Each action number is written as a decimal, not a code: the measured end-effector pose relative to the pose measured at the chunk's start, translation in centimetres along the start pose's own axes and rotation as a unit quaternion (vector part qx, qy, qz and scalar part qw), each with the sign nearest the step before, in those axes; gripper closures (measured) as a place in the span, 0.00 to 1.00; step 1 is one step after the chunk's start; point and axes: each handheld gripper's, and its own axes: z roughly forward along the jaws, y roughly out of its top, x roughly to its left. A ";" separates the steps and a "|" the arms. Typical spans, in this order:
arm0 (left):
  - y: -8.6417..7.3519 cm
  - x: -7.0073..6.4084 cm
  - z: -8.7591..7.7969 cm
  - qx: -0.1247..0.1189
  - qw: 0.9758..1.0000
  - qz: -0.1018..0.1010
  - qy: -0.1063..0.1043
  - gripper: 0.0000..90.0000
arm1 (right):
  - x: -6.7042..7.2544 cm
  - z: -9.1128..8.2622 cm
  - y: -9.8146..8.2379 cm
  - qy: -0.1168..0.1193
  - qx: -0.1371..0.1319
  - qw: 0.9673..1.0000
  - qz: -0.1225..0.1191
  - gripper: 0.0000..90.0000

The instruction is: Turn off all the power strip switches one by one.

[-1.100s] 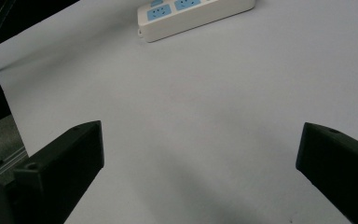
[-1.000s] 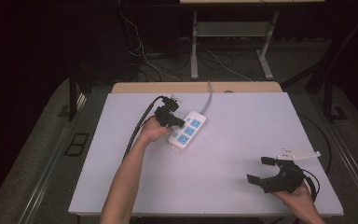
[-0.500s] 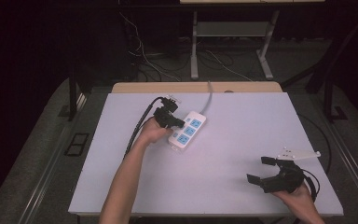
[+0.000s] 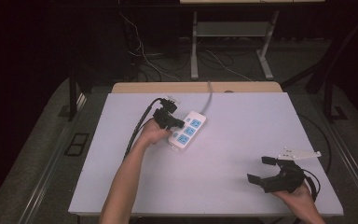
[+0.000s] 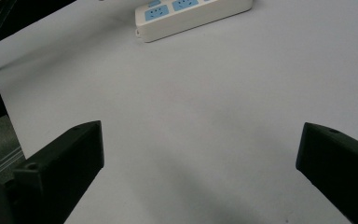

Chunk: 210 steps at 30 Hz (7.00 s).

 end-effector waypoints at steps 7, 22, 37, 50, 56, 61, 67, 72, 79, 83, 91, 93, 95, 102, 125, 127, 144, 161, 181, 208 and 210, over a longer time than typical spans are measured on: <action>0.1 -0.2 0.0 0.001 1.000 0.002 0.006 1.00 | -0.1 -0.1 0.0 -0.002 -0.002 1.000 0.002 0.01; 0.2 -0.6 -0.3 -0.002 1.000 0.020 0.011 1.00 | -0.1 -0.2 0.0 -0.002 -0.004 1.000 0.002 0.01; 2.7 -0.7 -2.3 -0.024 0.999 0.028 0.015 0.99 | -0.2 -0.1 0.0 -0.002 -0.005 1.000 0.004 0.01; 5.1 -0.7 -1.6 -0.023 0.999 0.032 0.020 0.99 | -0.1 -0.1 0.0 0.000 -0.003 1.000 0.001 0.01; 5.0 -0.4 -0.3 -0.015 0.999 0.026 0.023 0.99 | -0.1 -0.1 0.0 0.000 -0.004 1.000 0.002 0.01; 4.8 -0.2 0.4 -0.009 0.999 0.026 0.025 0.99 | -0.2 -0.2 0.0 0.000 -0.005 1.000 0.002 0.01; 4.5 0.0 1.0 -0.006 0.999 0.024 0.025 0.99 | -0.1 -0.2 0.0 -0.001 -0.004 1.000 0.001 0.01; 4.0 0.3 1.5 -0.002 1.000 0.016 0.025 0.99 | -0.2 -0.2 0.0 -0.001 -0.003 1.000 0.002 0.01; 3.8 0.5 1.9 0.004 1.000 0.015 0.023 0.99 | -0.2 -0.1 0.0 0.000 -0.002 1.000 0.001 0.01; 3.7 0.4 2.1 0.011 1.000 0.015 0.023 0.99 | -0.2 -0.1 0.0 -0.001 -0.002 1.000 0.001 0.01; 3.6 0.5 2.3 0.009 1.000 0.005 0.016 0.99 | -0.2 -0.1 0.0 -0.002 -0.001 1.000 0.002 0.01; 3.6 0.5 2.3 0.009 1.000 0.008 0.017 0.99 | -0.2 -0.1 0.0 -0.002 -0.001 1.000 0.000 0.01; 3.6 0.3 2.3 0.009 1.000 0.012 0.022 0.99 | -0.2 -0.1 0.0 -0.001 -0.001 1.000 0.000 0.01; 3.5 0.5 2.3 0.007 1.000 0.008 0.016 0.99 | -0.1 0.0 0.0 -0.001 0.003 1.000 -0.003 0.01; 3.5 0.6 2.3 0.014 1.000 -0.011 0.011 1.00 | -0.2 -0.1 -0.1 -0.003 0.001 1.000 -0.001 0.01; 3.5 0.5 2.3 0.017 1.000 -0.009 0.013 1.00 | -0.3 -0.1 -0.1 -0.003 0.000 1.000 0.000 0.01; 3.3 0.3 0.4 -0.025 1.000 -0.011 0.008 0.99 | -0.3 -0.1 -0.1 -0.004 -0.001 1.000 0.001 0.01; 1.8 -1.0 -5.3 -0.103 0.994 0.028 0.011 0.78 | -0.1 -0.1 0.0 -0.006 -0.002 1.000 -0.001 0.01; -4.0 -3.1 -10.2 -0.141 0.990 -0.005 -0.019 0.00 | 0.2 0.0 0.1 -0.003 -0.003 1.000 -0.004 0.01; -15.0 -6.6 -11.1 -0.199 0.980 -0.026 0.003 0.00 | 0.8 0.3 0.0 0.001 -0.001 1.000 -0.002 0.01; -15.4 -6.8 -11.2 -0.200 0.979 -0.027 0.002 0.00 | 0.8 0.3 -0.1 0.000 -0.002 1.000 0.000 0.01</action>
